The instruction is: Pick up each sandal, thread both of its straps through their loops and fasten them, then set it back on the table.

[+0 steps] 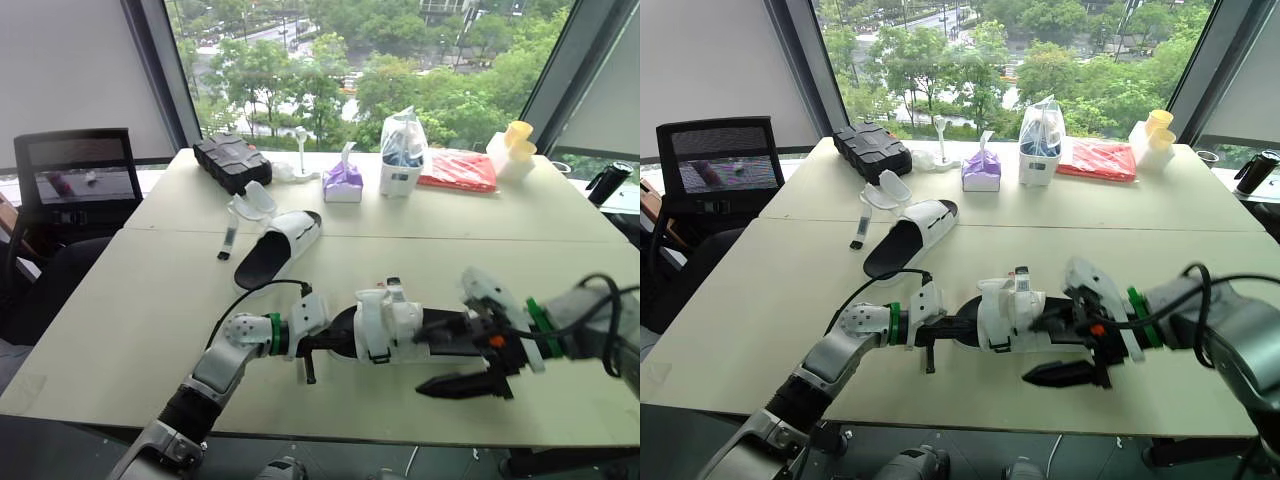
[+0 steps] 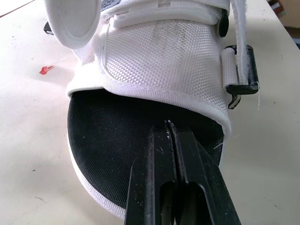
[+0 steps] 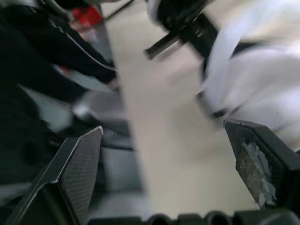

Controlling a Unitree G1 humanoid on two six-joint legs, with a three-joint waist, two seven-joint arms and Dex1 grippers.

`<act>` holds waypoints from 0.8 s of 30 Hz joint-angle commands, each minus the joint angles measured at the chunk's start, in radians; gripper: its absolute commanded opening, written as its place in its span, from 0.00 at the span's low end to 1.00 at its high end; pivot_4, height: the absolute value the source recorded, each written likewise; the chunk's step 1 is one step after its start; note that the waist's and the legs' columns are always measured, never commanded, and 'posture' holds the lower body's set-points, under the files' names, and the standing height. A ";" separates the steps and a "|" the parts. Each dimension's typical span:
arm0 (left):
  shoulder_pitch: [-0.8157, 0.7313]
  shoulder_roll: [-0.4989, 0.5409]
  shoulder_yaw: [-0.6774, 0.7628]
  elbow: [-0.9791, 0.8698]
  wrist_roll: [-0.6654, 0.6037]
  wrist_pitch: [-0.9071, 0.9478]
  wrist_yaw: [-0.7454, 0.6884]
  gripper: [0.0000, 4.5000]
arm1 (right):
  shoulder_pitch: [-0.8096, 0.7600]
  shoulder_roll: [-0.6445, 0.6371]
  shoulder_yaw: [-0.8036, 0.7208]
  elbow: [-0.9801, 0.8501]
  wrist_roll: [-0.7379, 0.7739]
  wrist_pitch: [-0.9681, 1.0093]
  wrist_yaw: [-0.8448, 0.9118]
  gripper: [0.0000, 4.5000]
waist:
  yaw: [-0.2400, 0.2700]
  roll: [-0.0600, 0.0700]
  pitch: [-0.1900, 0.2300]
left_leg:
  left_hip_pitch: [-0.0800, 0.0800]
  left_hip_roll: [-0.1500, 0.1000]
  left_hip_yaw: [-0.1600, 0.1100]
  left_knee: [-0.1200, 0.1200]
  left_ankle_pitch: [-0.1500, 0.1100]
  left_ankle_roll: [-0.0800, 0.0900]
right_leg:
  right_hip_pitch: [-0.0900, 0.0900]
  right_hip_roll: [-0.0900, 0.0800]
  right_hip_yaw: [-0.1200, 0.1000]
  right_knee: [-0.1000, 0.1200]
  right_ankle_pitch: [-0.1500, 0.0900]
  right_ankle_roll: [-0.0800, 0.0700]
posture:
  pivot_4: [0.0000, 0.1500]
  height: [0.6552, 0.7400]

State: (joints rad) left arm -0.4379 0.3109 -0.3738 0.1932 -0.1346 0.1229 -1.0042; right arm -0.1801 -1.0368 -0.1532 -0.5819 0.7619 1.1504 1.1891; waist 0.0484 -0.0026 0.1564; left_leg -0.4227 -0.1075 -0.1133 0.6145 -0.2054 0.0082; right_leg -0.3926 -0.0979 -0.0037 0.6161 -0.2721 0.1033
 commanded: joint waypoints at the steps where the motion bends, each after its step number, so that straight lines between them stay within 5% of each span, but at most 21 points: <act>1: 0.037 0.008 -0.050 0.084 0.056 0.037 -0.004 0.00 | 0.113 0.014 -0.021 -0.052 -0.014 -0.048 -0.062 0.99 | -0.001 0.000 0.000 | 0.000 0.000 0.000 0.001 0.000 0.000 | 0.000 0.000 0.000 0.000 0.000 0.000 | 1.00 1.00; 8: 0.028 0.008 -0.054 0.095 0.062 0.025 -0.012 0.00 | 0.201 0.157 0.085 -0.033 -0.158 -0.249 -0.243 0.99 | -0.006 0.000 -0.001 | 0.001 0.000 0.000 0.001 0.000 0.000 | 0.002 0.000 0.000 0.000 0.000 0.000 | 1.00 1.00; 24: 0.021 0.008 -0.057 0.101 0.065 0.022 -0.025 0.00 | 0.207 0.249 0.114 -0.042 -0.134 -0.289 -0.336 0.99 | -0.006 0.001 -0.001 | 0.003 0.000 0.000 0.001 0.000 0.000 | 0.001 0.000 -0.001 0.000 0.000 0.001 | 1.00 1.00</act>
State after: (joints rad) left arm -0.4490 0.3090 -0.3713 0.2180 -0.1341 0.1102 -1.0229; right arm 0.0378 -0.7978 -0.0338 -0.6013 0.5995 0.8610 0.8584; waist 0.0429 -0.0018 0.1555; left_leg -0.4198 -0.1073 -0.1131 0.6155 -0.2053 0.0083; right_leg -0.3918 -0.0978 -0.0042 0.6162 -0.2726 0.1039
